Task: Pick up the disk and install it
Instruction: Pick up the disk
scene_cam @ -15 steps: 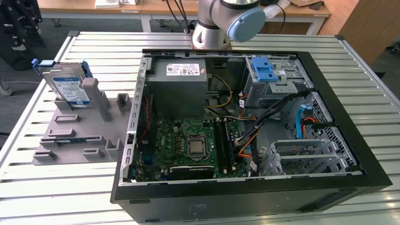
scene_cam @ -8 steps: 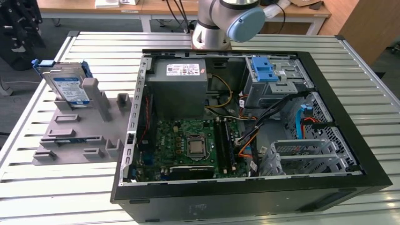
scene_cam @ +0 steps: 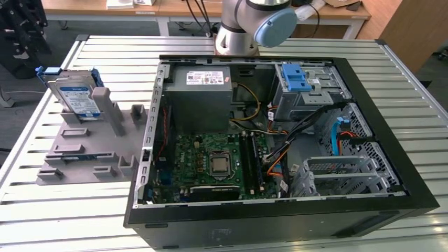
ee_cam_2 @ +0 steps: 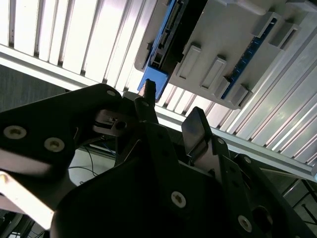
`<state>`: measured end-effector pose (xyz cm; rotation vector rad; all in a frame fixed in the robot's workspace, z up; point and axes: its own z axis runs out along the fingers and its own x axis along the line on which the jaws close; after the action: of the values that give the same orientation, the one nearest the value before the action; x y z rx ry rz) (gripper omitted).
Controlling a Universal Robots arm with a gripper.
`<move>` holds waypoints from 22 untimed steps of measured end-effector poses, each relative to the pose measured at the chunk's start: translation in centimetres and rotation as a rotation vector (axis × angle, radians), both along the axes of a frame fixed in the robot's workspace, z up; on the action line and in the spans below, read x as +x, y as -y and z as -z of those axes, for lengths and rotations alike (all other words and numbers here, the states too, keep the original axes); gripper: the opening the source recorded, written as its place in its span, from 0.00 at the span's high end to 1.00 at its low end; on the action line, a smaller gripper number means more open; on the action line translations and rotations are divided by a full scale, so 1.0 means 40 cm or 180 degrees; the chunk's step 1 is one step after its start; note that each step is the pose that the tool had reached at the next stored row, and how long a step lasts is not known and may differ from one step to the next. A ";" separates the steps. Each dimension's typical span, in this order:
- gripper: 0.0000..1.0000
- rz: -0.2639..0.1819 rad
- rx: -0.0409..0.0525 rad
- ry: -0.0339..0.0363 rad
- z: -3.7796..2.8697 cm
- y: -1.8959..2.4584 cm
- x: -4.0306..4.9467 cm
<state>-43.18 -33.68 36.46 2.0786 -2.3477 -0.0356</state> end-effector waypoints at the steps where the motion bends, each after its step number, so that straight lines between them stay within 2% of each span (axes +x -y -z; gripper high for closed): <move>1: 0.51 0.0000 0.0000 0.0000 0.000 0.000 0.000; 6: 0.51 0.0000 -0.0007 0.0005 0.006 -0.001 -0.001; 14: 0.51 0.0000 -0.0007 0.0005 0.034 -0.010 -0.001; 22: 0.51 0.0000 -0.0007 0.0005 0.036 -0.011 -0.001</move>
<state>-43.23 -33.23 35.01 2.0783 -2.3474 -0.0314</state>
